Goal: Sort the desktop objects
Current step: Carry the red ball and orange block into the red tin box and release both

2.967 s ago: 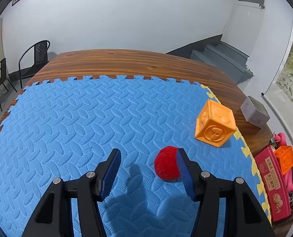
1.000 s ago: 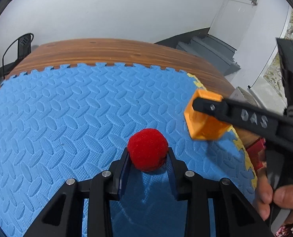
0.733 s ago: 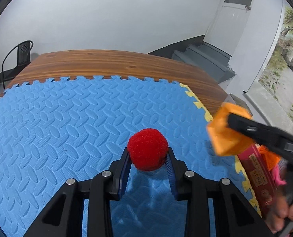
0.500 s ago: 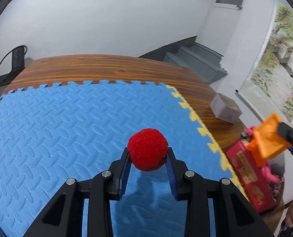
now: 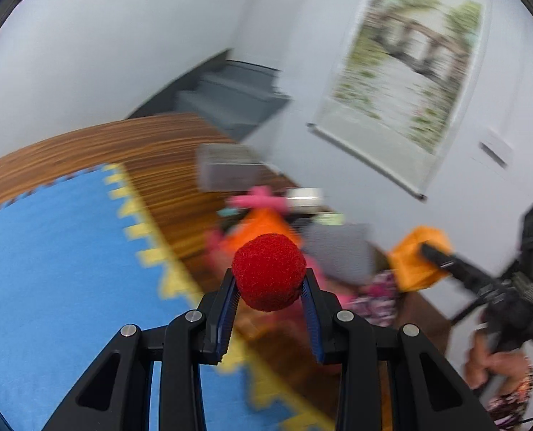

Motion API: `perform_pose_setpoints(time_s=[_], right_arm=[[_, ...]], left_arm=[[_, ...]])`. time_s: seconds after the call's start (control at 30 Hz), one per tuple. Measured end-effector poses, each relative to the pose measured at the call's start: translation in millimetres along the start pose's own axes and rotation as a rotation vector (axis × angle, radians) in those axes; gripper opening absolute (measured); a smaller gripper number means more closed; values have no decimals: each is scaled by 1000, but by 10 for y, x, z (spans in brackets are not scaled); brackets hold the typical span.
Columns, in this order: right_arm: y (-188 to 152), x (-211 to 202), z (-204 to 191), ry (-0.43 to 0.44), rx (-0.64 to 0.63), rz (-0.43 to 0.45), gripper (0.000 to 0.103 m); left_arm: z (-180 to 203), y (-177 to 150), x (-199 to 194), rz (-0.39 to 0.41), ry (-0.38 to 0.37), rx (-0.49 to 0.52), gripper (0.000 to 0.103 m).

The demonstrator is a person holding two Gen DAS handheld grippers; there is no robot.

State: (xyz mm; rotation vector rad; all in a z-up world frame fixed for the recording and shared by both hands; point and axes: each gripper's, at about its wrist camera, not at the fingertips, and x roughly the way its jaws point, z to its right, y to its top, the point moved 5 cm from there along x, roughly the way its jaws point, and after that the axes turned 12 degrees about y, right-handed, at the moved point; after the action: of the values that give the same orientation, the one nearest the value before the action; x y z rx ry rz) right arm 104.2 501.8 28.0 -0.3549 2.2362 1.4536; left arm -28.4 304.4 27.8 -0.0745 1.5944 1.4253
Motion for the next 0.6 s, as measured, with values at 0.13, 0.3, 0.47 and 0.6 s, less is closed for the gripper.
perform_pose_setpoints(time_s=[0.13,0.3,0.47,0.6], right_arm=[[-37,83,46,26,-22,-15,60],[-112,281,36,39,-72,-51,60],[-170,363,11,30,-132,-60,60],[-195,394,24,39,-151,-55,60]], left_arm=[[249,19,195,-33,-14,27,36],[560,43,437,-75,-31,61,36],[742,22,667,-115,-36,84,36],[656,-33,727,-125,-25,78,36]])
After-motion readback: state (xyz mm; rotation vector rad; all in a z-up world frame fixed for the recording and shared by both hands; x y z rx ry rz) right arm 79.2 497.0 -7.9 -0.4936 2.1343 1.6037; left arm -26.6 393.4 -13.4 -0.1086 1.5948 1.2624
